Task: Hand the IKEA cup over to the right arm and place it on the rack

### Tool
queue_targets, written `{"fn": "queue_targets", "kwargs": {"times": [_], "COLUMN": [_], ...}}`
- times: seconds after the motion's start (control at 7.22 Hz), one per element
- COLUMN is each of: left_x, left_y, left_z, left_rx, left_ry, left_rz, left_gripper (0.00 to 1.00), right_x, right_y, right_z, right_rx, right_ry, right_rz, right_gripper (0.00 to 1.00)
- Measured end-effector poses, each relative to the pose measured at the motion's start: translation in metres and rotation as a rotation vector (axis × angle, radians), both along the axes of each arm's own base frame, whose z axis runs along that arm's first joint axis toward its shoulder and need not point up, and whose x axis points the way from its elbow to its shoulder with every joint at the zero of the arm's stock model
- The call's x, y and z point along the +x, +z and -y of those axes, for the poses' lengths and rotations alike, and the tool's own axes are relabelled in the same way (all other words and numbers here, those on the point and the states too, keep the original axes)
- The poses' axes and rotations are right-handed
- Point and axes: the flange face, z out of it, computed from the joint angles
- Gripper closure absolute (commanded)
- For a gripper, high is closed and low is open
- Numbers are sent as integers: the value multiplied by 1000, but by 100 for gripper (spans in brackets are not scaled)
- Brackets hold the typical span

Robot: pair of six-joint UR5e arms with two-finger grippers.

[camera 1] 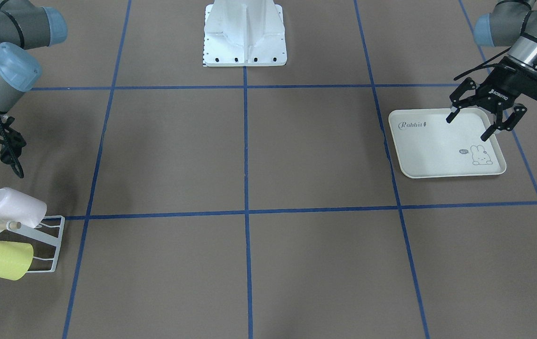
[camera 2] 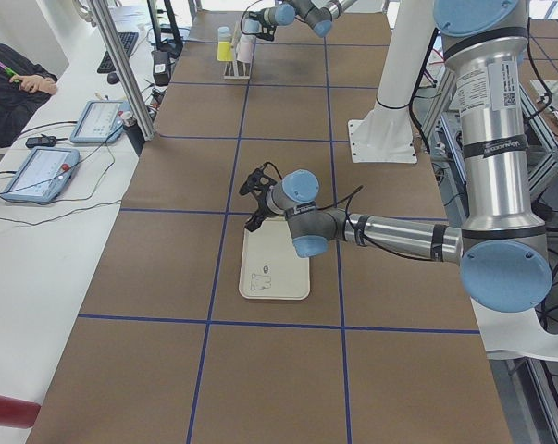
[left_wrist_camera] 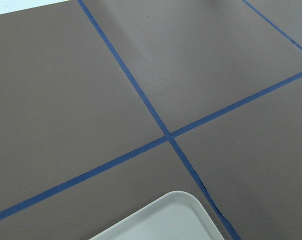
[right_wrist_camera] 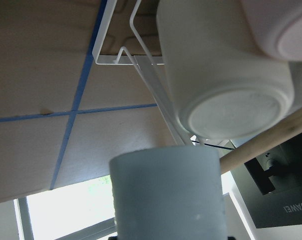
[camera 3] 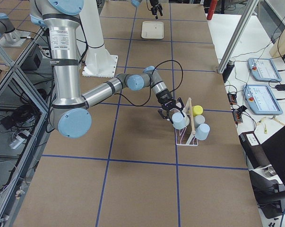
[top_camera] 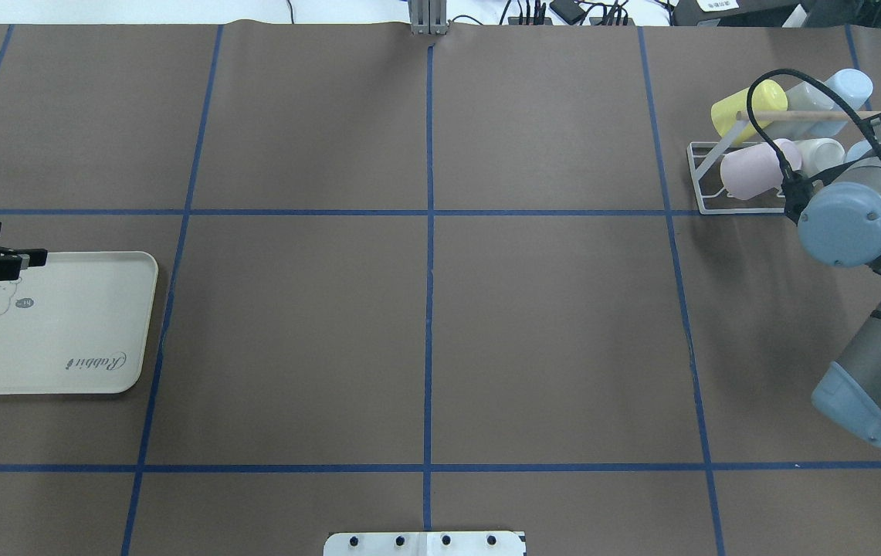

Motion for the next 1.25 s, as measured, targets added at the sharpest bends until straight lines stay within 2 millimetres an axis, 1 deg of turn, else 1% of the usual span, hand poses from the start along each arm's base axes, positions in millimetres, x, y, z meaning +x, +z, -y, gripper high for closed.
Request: {"fn": "queue_targets", "kwargs": {"times": [0.83,1.25], "left_x": [-1,-1], "left_y": [1,2], "left_z": [-1,-2], "left_rx": [0,0], "left_ry": [0,0], "left_rz": [0,-2], "left_gripper": [0,0], "right_x": [8,5], "right_y": [-1,15], "right_z": [7,18], "right_rx": [-8,4], "right_ry": [-27,-41], "right_rz": [-23,-23], "right_gripper": [100,100]}}
